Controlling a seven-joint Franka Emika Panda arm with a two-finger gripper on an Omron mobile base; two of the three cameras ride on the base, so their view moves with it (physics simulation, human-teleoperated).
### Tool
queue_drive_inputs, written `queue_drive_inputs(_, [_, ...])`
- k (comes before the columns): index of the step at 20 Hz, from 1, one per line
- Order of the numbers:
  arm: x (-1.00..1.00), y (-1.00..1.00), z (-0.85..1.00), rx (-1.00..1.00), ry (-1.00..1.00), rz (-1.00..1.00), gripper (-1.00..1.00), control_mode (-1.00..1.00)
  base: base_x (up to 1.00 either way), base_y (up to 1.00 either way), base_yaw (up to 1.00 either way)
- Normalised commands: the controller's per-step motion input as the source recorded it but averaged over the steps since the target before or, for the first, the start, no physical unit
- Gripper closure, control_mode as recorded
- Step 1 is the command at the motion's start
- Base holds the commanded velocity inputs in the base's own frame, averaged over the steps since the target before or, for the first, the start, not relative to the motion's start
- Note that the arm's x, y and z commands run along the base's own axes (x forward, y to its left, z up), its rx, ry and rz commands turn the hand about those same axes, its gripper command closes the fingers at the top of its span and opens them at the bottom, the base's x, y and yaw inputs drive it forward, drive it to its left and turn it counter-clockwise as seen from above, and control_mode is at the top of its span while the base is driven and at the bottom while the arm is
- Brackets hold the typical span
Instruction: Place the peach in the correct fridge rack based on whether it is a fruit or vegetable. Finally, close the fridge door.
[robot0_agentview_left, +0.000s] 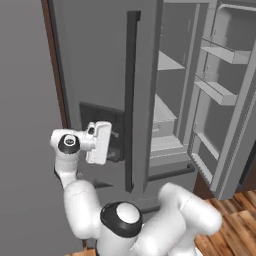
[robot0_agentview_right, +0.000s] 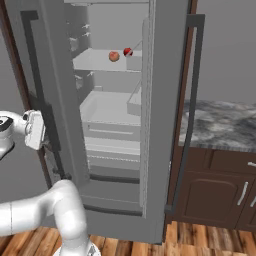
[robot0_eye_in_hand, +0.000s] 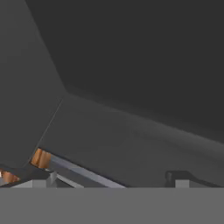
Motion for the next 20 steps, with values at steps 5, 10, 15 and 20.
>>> queue_drive_inputs(5, [0.48,-0.34,0.00,0.06,-0.07,0.31,-1.00,-1.00,0.00,0.00,0.00])
queue_drive_inputs(10, [0.68,-0.18,0.00,0.04,-0.04,0.36,-1.00,-1.00,0.00,0.00,0.00])
queue_drive_inputs(15, [0.77,-0.15,0.00,0.05,-0.03,0.41,-1.00,-1.00,0.00,0.00,0.00])
queue_drive_inputs(20, [0.86,-0.03,0.00,0.01,0.00,0.38,-1.00,-1.00,0.00,0.00,0.00])
